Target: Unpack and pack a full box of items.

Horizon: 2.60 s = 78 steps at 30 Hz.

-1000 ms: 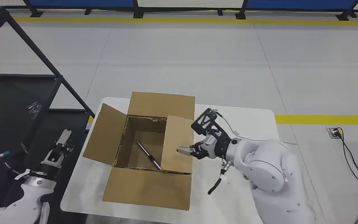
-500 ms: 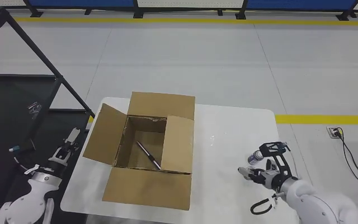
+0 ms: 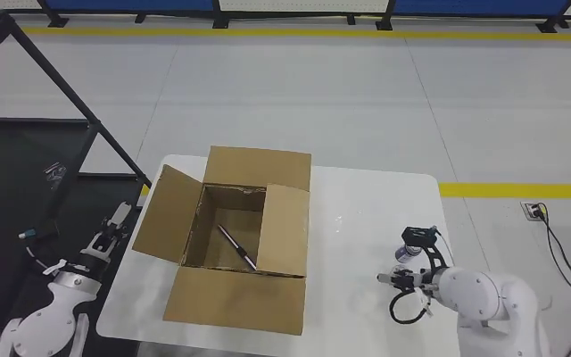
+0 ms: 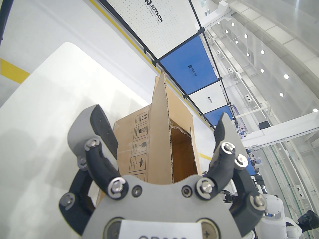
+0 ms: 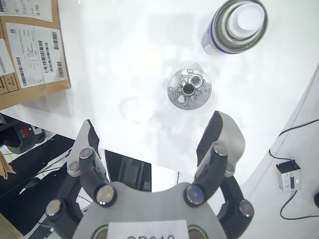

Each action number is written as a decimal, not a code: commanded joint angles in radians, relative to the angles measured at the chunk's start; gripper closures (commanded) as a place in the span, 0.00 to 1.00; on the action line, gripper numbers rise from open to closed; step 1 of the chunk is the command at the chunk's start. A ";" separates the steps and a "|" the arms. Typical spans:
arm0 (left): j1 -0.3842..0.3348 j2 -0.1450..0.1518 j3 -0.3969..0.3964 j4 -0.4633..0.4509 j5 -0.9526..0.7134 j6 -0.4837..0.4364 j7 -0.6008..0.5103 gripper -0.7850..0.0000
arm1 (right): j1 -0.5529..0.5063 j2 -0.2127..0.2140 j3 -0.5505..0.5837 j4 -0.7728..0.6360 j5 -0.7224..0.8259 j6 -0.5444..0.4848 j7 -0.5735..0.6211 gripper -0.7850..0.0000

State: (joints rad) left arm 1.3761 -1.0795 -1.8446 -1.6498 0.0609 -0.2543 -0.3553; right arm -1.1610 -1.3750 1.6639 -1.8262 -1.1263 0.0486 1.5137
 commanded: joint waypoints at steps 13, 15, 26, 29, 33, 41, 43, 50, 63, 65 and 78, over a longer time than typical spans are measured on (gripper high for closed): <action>-0.006 0.002 -0.001 0.002 0.004 0.004 -0.001 0.00 | 0.069 0.015 -0.064 0.162 -0.022 0.038 -0.036 0.32; -0.007 0.002 0.000 0.001 0.006 0.007 0.000 0.00 | 0.068 0.016 -0.079 0.158 -0.039 0.051 -0.041 0.32; -0.006 0.003 0.002 -0.002 0.016 0.010 0.007 0.00 | 0.121 0.020 -0.159 0.209 -0.157 0.139 0.022 0.27; -0.002 0.002 0.001 -0.002 0.014 0.009 0.010 0.00 | 0.137 0.022 -0.171 0.232 -0.168 0.145 0.022 0.32; 0.002 0.003 -0.002 -0.004 0.012 0.007 0.012 0.00 | 0.158 0.023 -0.186 0.262 -0.179 0.159 0.022 0.36; 0.007 0.003 -0.008 -0.007 0.008 0.008 0.015 0.00 | 0.189 0.028 -0.210 0.310 -0.187 0.184 0.022 0.54; 0.007 0.003 -0.009 -0.008 0.007 0.008 0.014 0.00 | 0.191 0.030 -0.213 0.312 -0.188 0.185 0.022 0.57; 0.002 0.004 -0.010 -0.007 0.006 0.012 0.009 0.00 | 0.185 0.036 -0.221 0.262 -0.177 0.187 0.022 1.00; -0.011 0.004 0.001 -0.002 0.002 0.015 0.008 0.00 | 0.173 0.036 -0.299 -0.096 -0.223 0.182 -0.009 1.00; -0.011 0.004 0.002 -0.002 -0.001 0.013 0.011 0.00 | 0.217 0.030 -0.354 -0.124 -0.242 0.178 -0.027 1.00; 0.050 -0.002 -0.037 0.006 -0.069 -0.025 0.070 0.00 | 0.800 -0.124 -0.921 0.298 0.033 0.039 -0.220 1.00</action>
State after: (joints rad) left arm 1.4193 -1.0809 -1.8733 -1.6463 0.0023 -0.2769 -0.2905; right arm -0.4236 -1.4777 0.7958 -1.6096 -1.1482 0.1007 1.3084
